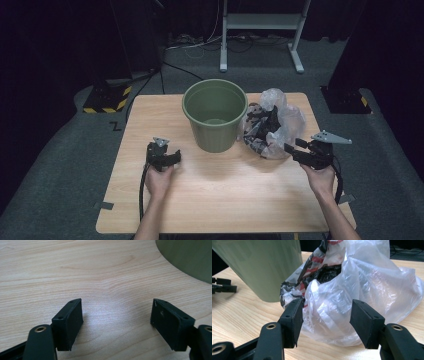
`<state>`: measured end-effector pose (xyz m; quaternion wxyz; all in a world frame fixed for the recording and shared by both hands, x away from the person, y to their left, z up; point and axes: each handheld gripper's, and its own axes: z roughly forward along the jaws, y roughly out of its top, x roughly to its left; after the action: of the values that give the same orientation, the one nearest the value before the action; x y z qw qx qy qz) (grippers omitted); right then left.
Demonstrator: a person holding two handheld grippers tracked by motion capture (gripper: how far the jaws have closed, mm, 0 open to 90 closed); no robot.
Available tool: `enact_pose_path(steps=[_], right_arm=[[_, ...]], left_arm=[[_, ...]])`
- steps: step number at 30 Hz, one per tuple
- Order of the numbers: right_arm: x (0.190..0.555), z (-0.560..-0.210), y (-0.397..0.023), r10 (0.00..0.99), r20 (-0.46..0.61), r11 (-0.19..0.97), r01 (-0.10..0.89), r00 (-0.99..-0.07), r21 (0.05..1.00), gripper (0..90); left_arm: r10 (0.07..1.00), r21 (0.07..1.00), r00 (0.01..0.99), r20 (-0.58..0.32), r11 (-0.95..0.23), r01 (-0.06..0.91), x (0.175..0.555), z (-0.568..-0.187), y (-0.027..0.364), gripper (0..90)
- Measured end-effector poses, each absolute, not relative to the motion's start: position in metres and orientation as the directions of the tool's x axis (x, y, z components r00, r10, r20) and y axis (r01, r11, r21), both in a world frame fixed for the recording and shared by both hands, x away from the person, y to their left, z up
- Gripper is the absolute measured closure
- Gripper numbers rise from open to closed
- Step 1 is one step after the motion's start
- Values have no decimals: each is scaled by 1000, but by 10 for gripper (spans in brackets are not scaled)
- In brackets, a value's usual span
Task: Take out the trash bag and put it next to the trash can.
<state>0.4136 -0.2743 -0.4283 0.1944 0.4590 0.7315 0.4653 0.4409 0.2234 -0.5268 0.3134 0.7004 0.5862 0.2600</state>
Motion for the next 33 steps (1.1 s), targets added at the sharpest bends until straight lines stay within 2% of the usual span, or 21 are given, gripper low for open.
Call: enact_pose_path(steps=[17, 33], right_arm=[[414, -460, -264, 864, 117, 183, 521, -490, 834, 435], [423, -492, -250, 882, 30, 269, 554, -470, 788, 434]], left_arm=[[984, 744, 178, -3, -116, 658, 441, -527, 223, 255], [984, 743, 178, -3, -117, 659, 441, -527, 223, 255]])
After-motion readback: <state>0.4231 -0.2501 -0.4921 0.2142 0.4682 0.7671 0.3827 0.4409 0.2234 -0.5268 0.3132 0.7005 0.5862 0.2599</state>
